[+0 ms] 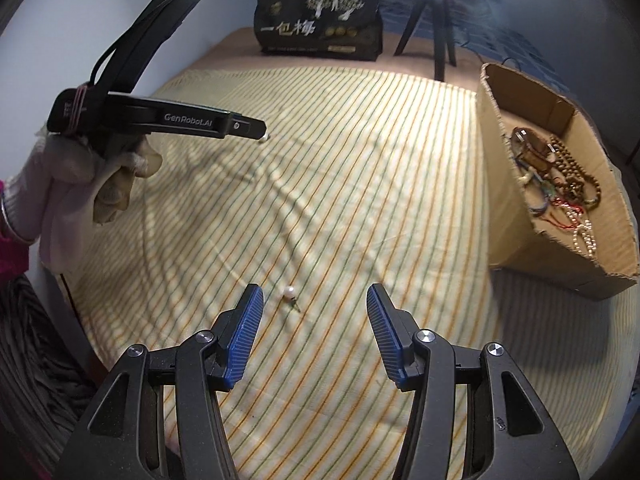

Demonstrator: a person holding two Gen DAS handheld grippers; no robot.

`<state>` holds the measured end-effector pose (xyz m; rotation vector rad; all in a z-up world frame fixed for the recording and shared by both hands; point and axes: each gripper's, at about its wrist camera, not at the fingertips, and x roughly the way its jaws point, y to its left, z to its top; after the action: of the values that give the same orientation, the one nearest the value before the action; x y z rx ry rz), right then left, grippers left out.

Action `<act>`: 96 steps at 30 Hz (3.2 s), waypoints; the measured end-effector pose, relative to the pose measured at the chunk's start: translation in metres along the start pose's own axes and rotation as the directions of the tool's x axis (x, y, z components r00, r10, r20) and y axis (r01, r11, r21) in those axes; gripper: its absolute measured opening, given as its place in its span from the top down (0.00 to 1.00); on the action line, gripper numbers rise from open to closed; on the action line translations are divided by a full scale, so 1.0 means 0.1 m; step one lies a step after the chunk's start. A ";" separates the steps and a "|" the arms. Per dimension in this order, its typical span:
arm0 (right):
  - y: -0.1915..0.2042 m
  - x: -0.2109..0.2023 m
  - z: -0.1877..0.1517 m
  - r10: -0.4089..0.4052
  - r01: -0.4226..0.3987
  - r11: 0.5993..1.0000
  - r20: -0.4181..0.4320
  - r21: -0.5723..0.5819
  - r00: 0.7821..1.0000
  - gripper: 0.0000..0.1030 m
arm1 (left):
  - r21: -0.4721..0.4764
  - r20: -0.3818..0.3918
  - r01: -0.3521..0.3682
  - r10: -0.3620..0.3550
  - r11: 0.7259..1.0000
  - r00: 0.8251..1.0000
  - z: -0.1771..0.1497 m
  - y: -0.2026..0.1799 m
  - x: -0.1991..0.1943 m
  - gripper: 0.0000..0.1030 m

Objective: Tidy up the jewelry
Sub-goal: 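Move the left tool back over the sheet toward the pearl earring, then close the left tool on the small pearl earring, then carry the pearl earring with the left tool over the box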

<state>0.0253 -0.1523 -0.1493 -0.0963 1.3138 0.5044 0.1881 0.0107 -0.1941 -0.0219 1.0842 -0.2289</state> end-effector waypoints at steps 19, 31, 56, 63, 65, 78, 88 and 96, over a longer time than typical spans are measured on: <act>0.16 0.33 -0.04 -0.008 0.003 0.997 -0.055 -0.081 0.998 0.61 | 0.032 -0.022 -0.015 0.016 0.999 1.000 -0.04 0.03 0.19 0.68; 0.16 0.39 0.00 -0.021 0.015 0.994 -0.057 -0.110 0.998 0.76 | 0.062 -0.008 -0.029 0.030 0.998 1.000 -0.01 0.02 0.24 0.77; 0.15 0.12 0.08 0.012 -0.012 0.997 0.004 -0.081 1.000 0.93 | 0.056 0.055 -0.015 0.012 0.998 0.998 0.10 -0.09 -0.03 0.93; 0.04 -0.17 0.18 -0.003 0.006 0.999 0.088 -0.035 0.996 0.93 | 0.047 0.117 0.014 -0.019 0.999 0.993 0.21 -0.19 -0.30 0.93; -0.01 -0.25 0.23 -0.009 0.012 1.000 0.112 -0.025 0.994 0.93 | 0.044 0.142 0.026 -0.032 0.999 0.989 0.26 -0.24 -0.39 0.93; -0.57 -0.78 0.46 -0.136 0.110 0.986 0.229 0.122 0.964 0.93 | 0.040 0.283 0.095 -0.103 0.995 0.954 0.62 -0.60 -0.84 0.94; -0.87 -0.95 0.58 -0.202 0.159 0.971 0.258 0.179 0.945 0.93 | 0.072 0.324 0.132 -0.148 0.989 0.934 0.90 -0.99 -0.88 0.93; -1.10 -1.04 0.66 -0.222 0.173 0.965 0.261 0.197 0.939 0.93 | 0.093 0.328 0.152 -0.175 0.984 0.929 1.12 -1.31 -0.73 0.93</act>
<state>0.1127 -0.2587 -0.0572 -0.0122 1.0490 0.2205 0.2307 -0.1139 -0.0605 -0.0897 0.7343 -0.3971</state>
